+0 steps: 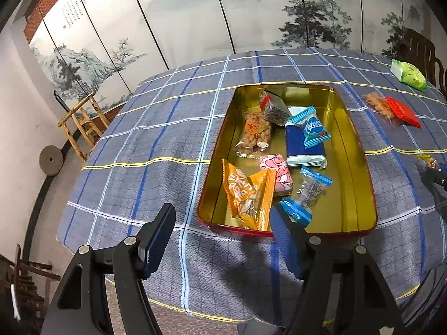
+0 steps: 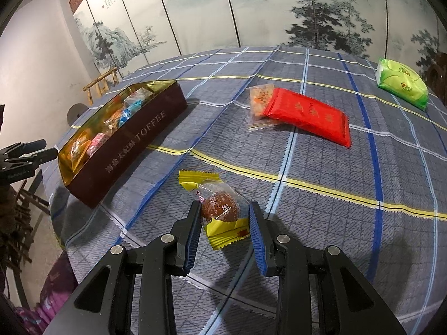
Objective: Organize snacks
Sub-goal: 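Withdraw the left tool from the tin, then carry the yellow-wrapped mooncake into the tin and open the right tool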
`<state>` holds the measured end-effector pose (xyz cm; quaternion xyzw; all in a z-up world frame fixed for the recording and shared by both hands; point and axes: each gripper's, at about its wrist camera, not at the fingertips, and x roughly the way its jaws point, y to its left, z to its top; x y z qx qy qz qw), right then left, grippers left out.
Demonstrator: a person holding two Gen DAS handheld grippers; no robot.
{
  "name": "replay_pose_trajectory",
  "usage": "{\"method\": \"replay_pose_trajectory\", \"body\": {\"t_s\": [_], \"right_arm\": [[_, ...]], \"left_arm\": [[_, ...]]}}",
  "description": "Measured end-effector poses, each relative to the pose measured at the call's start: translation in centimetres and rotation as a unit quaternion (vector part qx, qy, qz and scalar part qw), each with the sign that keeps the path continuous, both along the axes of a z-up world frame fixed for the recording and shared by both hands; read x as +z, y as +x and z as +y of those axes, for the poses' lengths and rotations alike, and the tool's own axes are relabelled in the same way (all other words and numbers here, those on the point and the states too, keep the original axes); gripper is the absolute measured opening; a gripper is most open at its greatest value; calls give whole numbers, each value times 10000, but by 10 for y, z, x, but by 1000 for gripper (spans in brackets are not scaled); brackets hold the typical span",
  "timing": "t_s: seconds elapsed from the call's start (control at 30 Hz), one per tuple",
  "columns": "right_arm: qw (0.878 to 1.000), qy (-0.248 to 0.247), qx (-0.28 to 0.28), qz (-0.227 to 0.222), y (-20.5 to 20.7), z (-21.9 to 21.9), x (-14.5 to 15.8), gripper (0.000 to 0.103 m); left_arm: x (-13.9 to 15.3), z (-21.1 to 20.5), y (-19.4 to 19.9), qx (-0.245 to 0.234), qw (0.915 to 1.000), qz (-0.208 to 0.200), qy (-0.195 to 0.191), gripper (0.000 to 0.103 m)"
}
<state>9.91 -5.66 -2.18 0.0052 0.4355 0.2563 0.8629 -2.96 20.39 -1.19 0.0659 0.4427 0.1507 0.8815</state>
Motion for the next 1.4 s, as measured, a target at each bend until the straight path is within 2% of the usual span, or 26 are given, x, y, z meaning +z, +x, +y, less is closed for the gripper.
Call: {"method": "replay_pose_trajectory", "body": {"t_s": [0.1, 0.33, 0.77, 1.07, 1.4], "right_arm": [[10000, -8, 25, -16, -3, 4, 3, 35], [10000, -6, 73, -48, -7, 11, 8, 35], [9992, 11, 352, -203, -14, 40, 31, 35], [9960, 11, 807, -373, -14, 89, 52, 35], [9895, -8, 1353, -513, -5, 157, 68, 35]], "left_arm": [[-1, 2, -2, 30, 10000, -7, -10, 76], [-1, 4, -8, 46, 9999, -84, 36, 76], [-7, 21, -19, 173, 9995, -65, -254, 76], [-8, 29, -25, 200, 9992, -68, -349, 76], [-4, 27, -30, 107, 9996, -187, -170, 80]]}}
